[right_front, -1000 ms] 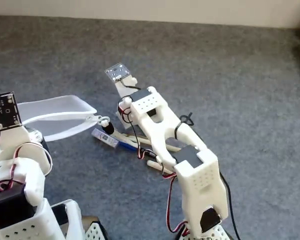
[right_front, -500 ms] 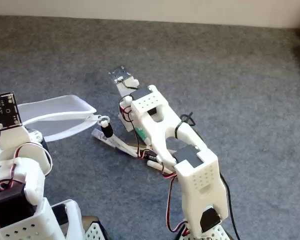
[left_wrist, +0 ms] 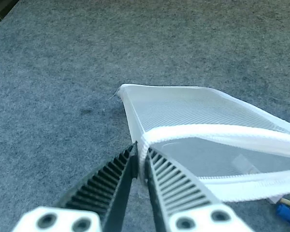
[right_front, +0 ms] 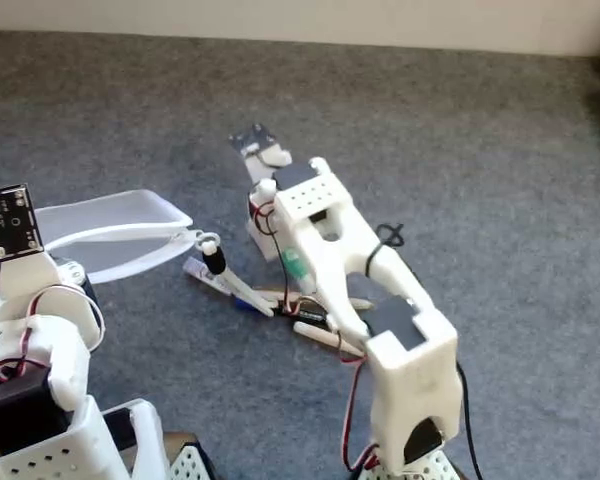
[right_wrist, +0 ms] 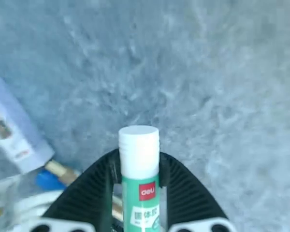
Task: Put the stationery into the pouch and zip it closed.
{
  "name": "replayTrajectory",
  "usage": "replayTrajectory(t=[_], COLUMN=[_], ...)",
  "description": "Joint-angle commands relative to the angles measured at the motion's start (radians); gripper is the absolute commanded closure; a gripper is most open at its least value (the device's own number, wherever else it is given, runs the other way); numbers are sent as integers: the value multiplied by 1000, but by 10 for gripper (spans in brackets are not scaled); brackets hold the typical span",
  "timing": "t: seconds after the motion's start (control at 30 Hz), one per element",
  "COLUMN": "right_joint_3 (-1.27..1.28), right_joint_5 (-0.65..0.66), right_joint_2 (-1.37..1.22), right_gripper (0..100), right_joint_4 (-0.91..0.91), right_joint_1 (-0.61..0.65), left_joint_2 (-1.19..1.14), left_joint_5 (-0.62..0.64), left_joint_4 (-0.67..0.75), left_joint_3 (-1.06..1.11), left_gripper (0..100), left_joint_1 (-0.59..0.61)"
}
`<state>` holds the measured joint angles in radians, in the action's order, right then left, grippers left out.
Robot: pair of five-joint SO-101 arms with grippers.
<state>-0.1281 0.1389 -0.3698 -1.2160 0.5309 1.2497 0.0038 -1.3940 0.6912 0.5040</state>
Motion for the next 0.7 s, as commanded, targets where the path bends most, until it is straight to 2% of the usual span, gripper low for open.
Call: replayTrajectory(t=[0.0,0.3,0.53,0.67], right_joint_3=[-25,-13,-13,-13], right_joint_5=[3,0,-110,-112], right_joint_2=[151,386,575,673], right_gripper=[995,995,995,995], right_joint_4=[-25,-162,-246,-300], right_joint_1=[-30,-71,-68,-71], left_joint_2=[-16,-21,-24,-136], left_joint_5=[11,11,11,11], left_joint_4=[-5,-5,-11,-52], left_joint_3=[-47,-113,-171,-251], left_gripper=[993,993,993,993], left_joint_1=[-77,-165,-288,-334])
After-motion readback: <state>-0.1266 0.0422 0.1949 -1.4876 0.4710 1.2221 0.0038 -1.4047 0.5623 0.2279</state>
